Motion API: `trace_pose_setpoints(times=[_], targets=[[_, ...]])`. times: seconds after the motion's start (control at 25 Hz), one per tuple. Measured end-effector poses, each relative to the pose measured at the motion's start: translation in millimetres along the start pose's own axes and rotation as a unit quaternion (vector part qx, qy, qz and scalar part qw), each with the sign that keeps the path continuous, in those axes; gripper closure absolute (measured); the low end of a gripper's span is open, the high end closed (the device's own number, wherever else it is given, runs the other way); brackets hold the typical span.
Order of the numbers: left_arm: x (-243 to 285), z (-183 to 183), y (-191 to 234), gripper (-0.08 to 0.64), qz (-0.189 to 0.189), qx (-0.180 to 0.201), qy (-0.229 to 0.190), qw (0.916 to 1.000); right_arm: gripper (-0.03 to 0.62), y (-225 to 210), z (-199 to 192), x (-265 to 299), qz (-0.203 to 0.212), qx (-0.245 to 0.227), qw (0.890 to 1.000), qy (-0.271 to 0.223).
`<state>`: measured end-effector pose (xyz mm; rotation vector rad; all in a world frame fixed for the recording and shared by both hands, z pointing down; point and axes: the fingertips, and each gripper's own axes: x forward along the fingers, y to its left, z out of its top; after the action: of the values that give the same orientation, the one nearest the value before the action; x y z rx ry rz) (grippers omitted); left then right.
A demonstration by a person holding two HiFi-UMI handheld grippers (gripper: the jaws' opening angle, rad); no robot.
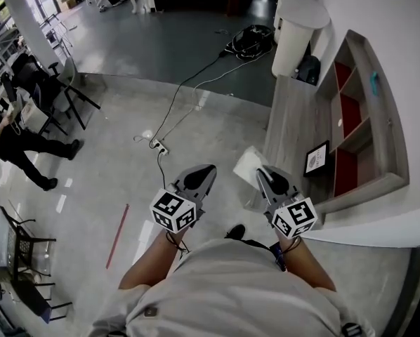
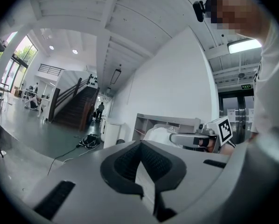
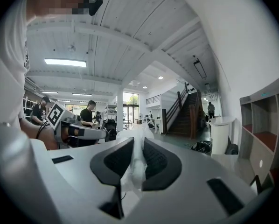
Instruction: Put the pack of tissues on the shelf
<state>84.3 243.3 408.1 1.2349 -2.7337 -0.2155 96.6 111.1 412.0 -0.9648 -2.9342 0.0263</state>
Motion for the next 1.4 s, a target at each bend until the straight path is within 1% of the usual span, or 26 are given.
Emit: trace_pose_setpoints(times=[0.12, 0.24, 0.52, 0.68, 0.96, 1.12, 1.28, 1.4], targets=[[39.6, 1.7, 5.8, 0.545, -0.012, 0.0, 0.004, 0.9999, 0.529, -36.3, 2.4, 6.4, -0.012, 0.0, 1.0, -0.003], [80.9, 5.5, 5.2, 0.545, -0.032, 0.005, 0.006, 0.9995, 0.529, -71.5, 5.8, 6.5, -0.03, -0.001, 1.0, -0.008], [165.8, 12.8, -17.4, 0.545, -0.093, 0.016, 0.014, 0.9954, 0.529, -147.6, 11.5, -16.7, -0.092, 0.0, 0.996, -0.015], [201.9, 13.1, -27.6, 0.545, -0.125, 0.019, 0.022, 0.9918, 0.529, -176.4, 10.3, -30.4, -0.126, 0.006, 0.992, -0.018], [244.6, 13.4, -45.2, 0.545, -0.169, 0.022, 0.032, 0.9847, 0.529, -205.7, 13.0, -50.5, -0.171, 0.01, 0.985, -0.022], [265.5, 14.1, -57.0, 0.545, -0.202, 0.024, 0.039, 0.9783, 0.529, -217.3, 14.8, -60.2, -0.2, 0.011, 0.98, -0.021], [290.0, 11.8, -63.1, 0.545, -0.242, 0.025, 0.046, 0.9688, 0.529, -230.4, 13.7, -66.3, -0.238, 0.013, 0.971, -0.019], [307.6, 15.5, -63.7, 0.545, -0.274, 0.027, 0.051, 0.9601, 0.529, -240.3, 13.5, -66.1, -0.269, 0.016, 0.963, -0.015]])
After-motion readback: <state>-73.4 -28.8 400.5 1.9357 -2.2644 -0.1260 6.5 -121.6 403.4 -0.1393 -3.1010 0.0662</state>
